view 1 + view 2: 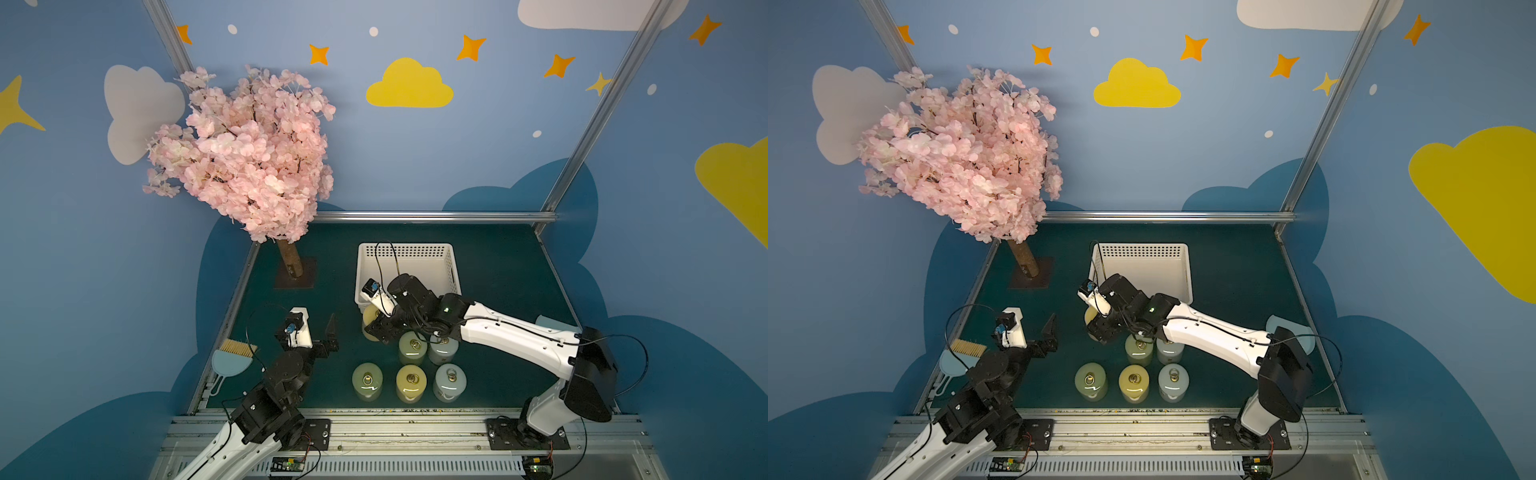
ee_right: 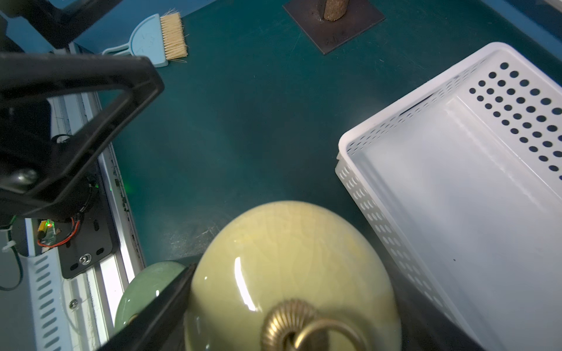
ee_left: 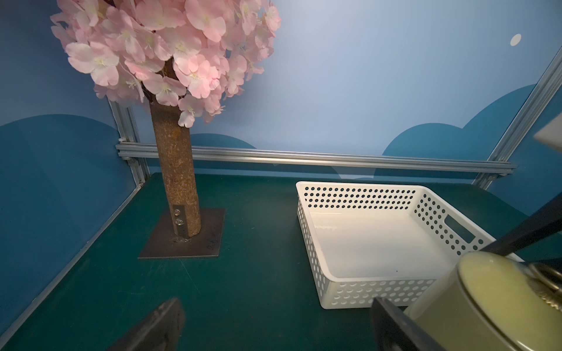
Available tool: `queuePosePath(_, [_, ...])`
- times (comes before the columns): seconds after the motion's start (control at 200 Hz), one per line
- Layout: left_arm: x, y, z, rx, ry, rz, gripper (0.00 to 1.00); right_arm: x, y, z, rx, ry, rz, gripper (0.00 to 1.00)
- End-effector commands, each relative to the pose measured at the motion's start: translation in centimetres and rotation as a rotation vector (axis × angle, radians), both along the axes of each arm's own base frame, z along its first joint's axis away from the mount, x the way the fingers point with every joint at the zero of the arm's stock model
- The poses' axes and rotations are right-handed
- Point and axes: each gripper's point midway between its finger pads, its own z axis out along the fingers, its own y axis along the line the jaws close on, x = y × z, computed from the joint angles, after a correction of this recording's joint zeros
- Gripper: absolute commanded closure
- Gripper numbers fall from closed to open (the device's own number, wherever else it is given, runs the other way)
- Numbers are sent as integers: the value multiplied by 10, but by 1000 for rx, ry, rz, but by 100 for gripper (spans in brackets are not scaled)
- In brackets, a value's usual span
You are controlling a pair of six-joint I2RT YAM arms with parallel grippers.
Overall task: Take the tea canister out of the basket
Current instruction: Place the tea canister at the center of the board.
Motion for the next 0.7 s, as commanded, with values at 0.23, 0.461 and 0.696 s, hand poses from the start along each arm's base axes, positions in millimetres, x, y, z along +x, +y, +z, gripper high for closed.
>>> queuePosePath(0.23, [-1,3,-1,-4,-4,11,0,12,25,-8,13,-24,11,45])
queuePosePath(0.461, [-1,3,0,-3,-6,11,0,17,29,-27,-9,-1,-15,46])
queuePosePath(0.696, [-1,3,-1,-2,-5,10,0,20,34,-43,-19,25,-38,46])
